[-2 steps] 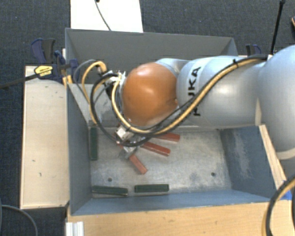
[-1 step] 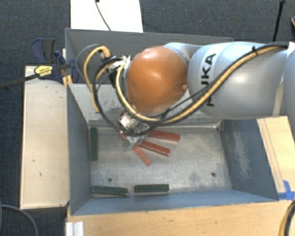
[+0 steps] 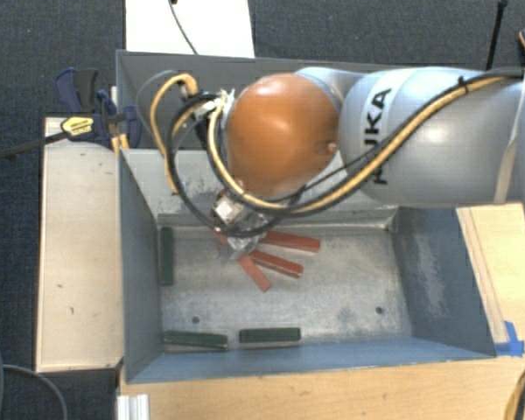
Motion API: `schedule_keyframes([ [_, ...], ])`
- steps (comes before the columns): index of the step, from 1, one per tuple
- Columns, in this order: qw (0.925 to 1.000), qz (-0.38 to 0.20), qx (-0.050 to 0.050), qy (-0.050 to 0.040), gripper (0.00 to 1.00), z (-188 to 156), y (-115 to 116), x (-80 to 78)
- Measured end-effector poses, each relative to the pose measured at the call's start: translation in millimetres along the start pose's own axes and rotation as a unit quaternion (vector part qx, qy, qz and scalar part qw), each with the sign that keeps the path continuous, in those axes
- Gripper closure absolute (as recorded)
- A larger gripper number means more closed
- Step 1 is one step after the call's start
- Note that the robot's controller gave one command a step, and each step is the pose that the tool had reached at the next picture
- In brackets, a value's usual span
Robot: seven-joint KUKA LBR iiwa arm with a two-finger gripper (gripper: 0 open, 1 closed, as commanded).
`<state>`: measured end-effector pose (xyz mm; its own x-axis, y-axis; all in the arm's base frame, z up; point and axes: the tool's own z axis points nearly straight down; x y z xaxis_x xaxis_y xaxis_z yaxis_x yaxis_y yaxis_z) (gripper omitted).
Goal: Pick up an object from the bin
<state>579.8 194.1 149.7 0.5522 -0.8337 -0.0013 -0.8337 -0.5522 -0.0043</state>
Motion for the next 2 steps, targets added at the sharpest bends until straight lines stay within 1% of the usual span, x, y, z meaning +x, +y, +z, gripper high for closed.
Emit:
schedule_keyframes([
  [1,1.0,0.006,0.0,0.0001,1.0,-29.9,-1.0,-0.3],
  [2,0.9999,0.01,0.0,-0.0009,1.0,-33.1,-1.7,-1.1],
])
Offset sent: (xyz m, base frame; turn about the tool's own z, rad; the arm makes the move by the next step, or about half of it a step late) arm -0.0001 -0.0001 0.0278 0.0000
